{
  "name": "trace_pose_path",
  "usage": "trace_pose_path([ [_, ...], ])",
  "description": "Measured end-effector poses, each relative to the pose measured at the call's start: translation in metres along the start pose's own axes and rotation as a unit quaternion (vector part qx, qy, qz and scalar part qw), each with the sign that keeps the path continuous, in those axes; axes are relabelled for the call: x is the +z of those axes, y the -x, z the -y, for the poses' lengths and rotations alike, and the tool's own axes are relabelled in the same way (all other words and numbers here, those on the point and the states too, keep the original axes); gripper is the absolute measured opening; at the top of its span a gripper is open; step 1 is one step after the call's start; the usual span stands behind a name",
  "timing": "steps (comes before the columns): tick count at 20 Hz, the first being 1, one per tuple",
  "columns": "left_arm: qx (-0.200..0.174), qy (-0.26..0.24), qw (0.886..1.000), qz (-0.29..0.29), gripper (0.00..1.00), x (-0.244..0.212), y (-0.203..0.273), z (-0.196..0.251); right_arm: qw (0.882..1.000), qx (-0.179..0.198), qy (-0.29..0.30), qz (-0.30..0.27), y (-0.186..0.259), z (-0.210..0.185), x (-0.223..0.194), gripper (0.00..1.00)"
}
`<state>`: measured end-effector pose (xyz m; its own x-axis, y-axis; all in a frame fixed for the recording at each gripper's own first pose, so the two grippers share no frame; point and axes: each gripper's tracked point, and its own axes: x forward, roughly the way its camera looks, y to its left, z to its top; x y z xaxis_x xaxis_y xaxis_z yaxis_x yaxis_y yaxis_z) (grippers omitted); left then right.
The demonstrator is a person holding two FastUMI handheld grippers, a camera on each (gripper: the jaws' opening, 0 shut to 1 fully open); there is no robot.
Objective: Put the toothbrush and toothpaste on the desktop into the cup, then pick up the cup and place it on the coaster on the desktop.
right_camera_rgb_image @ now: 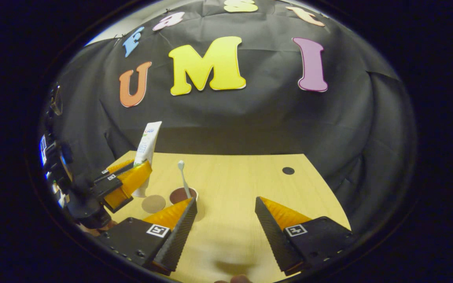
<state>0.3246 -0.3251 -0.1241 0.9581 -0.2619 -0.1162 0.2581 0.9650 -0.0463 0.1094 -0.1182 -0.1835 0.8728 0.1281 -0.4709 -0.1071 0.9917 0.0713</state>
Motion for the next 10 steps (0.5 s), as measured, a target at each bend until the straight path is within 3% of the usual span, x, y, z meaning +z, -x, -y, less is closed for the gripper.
trace_pose_path([
  [10,-0.016,0.003,0.999,0.046,0.28,-0.022,-0.052,0.013,0.998,-0.023,0.013,-0.059,-0.006,0.032,-0.054,0.93],
])
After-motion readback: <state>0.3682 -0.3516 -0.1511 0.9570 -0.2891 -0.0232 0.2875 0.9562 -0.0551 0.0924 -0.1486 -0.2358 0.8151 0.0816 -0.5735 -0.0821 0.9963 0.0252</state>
